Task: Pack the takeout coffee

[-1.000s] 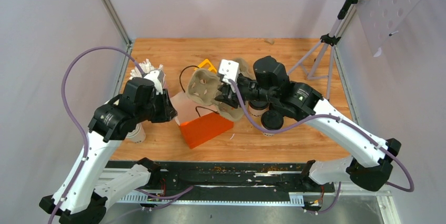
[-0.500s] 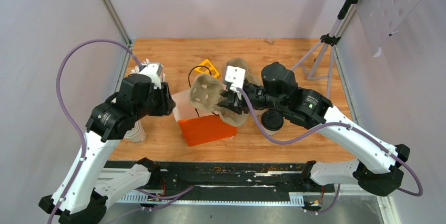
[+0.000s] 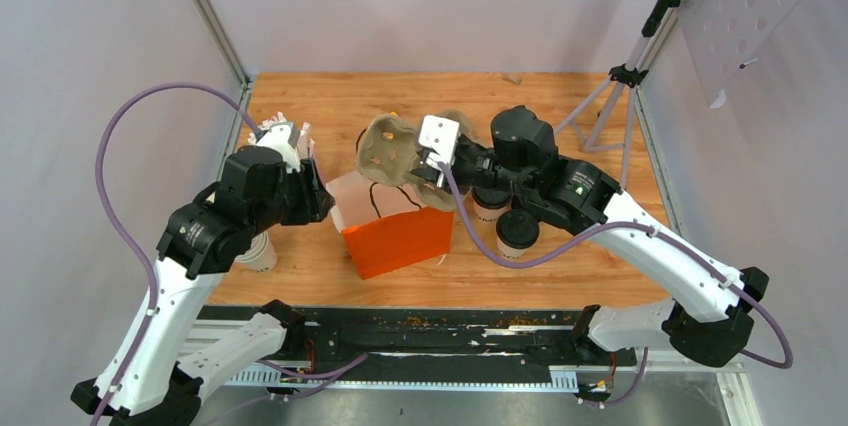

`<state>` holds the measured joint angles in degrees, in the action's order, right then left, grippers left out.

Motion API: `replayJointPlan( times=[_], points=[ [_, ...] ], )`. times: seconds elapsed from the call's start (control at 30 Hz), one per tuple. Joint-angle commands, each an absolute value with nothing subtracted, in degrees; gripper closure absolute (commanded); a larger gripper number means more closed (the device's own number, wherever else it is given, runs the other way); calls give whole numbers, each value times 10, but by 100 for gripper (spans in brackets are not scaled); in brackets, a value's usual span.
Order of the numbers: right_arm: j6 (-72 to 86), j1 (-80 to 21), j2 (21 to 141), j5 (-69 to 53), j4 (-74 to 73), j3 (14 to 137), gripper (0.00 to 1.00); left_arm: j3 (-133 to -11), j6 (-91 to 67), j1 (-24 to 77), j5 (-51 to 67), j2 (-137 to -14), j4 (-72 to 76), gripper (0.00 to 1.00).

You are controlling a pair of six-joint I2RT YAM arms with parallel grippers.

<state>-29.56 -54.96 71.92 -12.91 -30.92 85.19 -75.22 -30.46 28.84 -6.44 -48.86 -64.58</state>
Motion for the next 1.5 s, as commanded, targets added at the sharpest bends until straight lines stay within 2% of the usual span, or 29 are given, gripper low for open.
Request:
replayJointPlan(
  times=[0.0,0.23,0.47,0.63,0.77,0.93,1.47],
  points=[
    [-318,-547,743,-126,-255,894,69,-746,-328,287,-55,-487,-634,47],
    [-308,-546,746,-111,-200,891,69,-730,-343,287,-41,-485,-623,49],
    [-306,-548,766,-166,-182,884,69,-722,-353,287,-36,-480,-616,54],
    [-312,-547,768,-210,-174,862,68,-709,-353,287,-31,-471,-601,73],
    [-336,-547,784,-243,-225,867,68,-700,-359,287,-37,-452,-582,88],
    [-369,-547,809,-280,-293,878,68,-694,-364,287,-40,-447,-571,100],
    [-381,-547,882,-292,-405,920,68,-698,-350,287,-30,-451,-574,100]
  ],
)
